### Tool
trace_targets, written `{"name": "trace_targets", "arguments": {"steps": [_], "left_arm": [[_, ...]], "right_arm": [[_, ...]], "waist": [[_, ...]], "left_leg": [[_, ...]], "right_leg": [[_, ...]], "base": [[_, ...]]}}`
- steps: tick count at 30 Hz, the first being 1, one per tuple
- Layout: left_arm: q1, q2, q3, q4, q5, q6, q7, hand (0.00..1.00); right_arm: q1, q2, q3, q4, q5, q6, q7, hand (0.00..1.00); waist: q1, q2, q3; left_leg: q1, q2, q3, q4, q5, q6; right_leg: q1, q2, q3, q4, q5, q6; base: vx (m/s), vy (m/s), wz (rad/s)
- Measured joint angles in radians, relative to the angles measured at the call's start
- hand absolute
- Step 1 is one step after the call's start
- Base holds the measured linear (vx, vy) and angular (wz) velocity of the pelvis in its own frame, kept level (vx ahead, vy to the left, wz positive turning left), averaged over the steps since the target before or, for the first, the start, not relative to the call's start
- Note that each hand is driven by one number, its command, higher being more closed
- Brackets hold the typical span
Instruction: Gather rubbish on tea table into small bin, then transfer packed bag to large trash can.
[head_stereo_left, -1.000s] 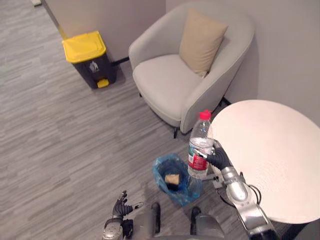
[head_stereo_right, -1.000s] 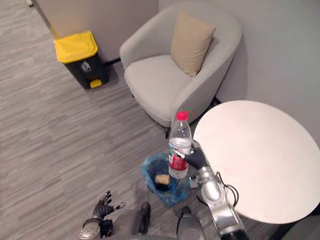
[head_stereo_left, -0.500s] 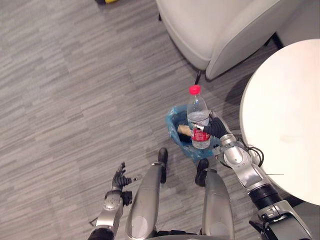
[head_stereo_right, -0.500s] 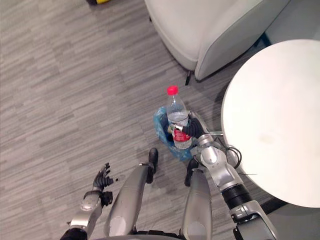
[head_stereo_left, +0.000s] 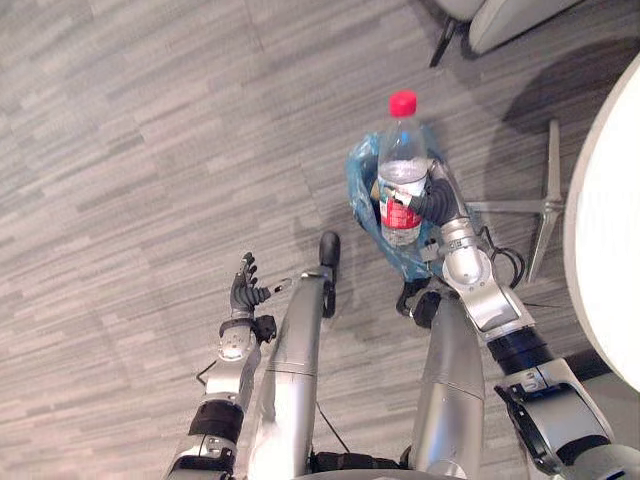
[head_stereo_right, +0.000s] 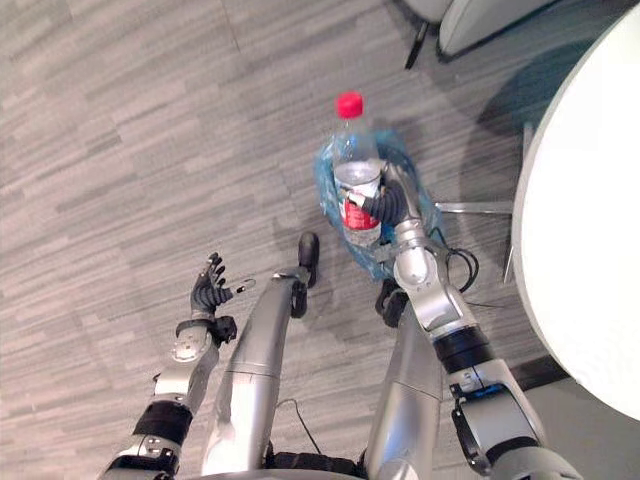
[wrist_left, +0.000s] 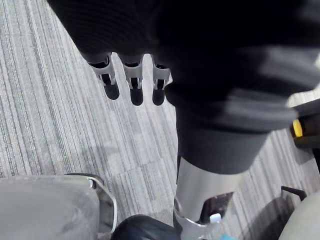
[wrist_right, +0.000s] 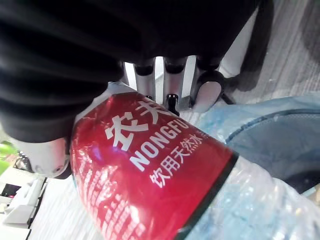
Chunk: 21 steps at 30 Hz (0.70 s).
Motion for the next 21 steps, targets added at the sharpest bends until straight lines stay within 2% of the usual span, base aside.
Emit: {"name": "trace_targets", "arguments": {"steps": [6, 7, 15, 21], "left_arm": [[-0.006, -0.011, 0.0, -0.029, -0.019, -0.01, 0.001, 0.0], [-0.006, -0.011, 0.0, -0.03, -0.019, -0.012, 0.001, 0.0], [-0.006, -0.032, 0.0, -0.038, -0.019, -0.015, 0.002, 0.0], [-0.006, -0.032, 0.0, -0.039, -0.019, -0.015, 0.007, 0.0]], "right_arm": [[-0.046, 0.006, -0.037, 0.052, 0.009, 0.02, -0.037, 1.0], [-0.05, 0.007, -0.043, 0.052, 0.01, 0.022, -0.038, 0.0], [-0.053, 0.025, -0.083, 0.052, 0.014, 0.025, -0.063, 0.0], [0.005, 0.095, -0.085, 0.052, -0.006, 0.024, -0.077, 0.0]], "waist": [[0.011, 0.0, 0.0], [0.011, 0.0, 0.0], [0.006, 0.0, 0.0], [0.004, -0.001, -0.001]], "left_leg": [[-0.04, 0.015, 0.009, 0.0, 0.009, -0.008], [-0.044, 0.016, 0.008, -0.001, 0.01, -0.01], [-0.054, 0.017, -0.006, -0.011, 0.022, -0.018], [-0.053, 0.02, -0.015, -0.016, 0.028, -0.022]], "right_leg": [[-0.048, -0.001, -0.002, 0.021, -0.008, -0.012], [-0.052, -0.001, -0.003, 0.022, -0.008, -0.012], [-0.063, 0.002, -0.016, 0.026, -0.01, -0.015], [-0.06, 0.005, -0.023, 0.025, -0.01, -0.015]], "base": [[-0.03, -0.037, 0.03], [0.0, 0.0, 0.0], [-0.01, -0.016, 0.02], [-0.03, -0.016, 0.01]]}}
